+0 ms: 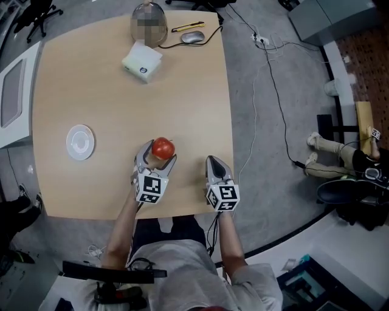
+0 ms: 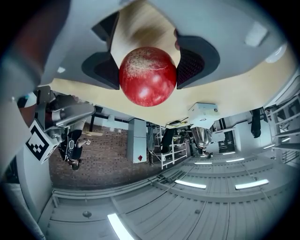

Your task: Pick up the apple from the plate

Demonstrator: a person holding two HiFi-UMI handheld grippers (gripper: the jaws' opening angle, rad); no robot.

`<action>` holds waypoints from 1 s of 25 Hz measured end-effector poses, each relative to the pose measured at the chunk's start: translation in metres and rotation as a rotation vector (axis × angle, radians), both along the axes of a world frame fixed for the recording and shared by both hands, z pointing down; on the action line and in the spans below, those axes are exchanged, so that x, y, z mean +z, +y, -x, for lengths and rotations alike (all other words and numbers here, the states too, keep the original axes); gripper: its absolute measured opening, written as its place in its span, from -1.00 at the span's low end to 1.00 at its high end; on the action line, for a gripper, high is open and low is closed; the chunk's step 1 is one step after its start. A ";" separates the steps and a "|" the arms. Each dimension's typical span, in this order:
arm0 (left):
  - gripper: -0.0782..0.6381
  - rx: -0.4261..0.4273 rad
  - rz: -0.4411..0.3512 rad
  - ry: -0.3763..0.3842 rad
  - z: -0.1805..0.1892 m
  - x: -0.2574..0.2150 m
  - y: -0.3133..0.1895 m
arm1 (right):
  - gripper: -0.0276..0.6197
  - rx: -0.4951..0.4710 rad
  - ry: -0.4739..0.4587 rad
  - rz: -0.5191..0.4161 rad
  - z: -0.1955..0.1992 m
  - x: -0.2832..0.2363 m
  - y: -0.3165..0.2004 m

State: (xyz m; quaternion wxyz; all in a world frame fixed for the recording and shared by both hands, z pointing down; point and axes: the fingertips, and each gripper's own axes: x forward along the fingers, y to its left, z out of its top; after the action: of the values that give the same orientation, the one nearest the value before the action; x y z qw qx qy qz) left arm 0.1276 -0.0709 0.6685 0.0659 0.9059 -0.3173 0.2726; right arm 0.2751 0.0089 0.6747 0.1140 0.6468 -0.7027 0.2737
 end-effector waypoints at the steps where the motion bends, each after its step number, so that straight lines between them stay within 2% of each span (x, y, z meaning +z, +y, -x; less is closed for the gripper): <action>1: 0.34 0.003 0.000 -0.004 -0.003 0.002 0.001 | -0.90 0.003 -0.004 0.003 -0.003 0.002 0.001; 14: 0.34 0.015 -0.006 -0.088 -0.023 0.030 0.005 | -0.90 -0.008 -0.016 0.016 -0.020 0.016 0.007; 25: 0.34 -0.006 -0.019 -0.091 -0.030 0.037 0.007 | -0.90 -0.007 -0.017 0.020 -0.032 0.023 0.010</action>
State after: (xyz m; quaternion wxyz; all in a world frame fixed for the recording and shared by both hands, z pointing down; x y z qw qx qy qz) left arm 0.1573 -0.0641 0.7055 0.0434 0.8921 -0.3255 0.3103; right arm 0.3067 0.0191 0.6979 0.1154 0.6408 -0.7030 0.2859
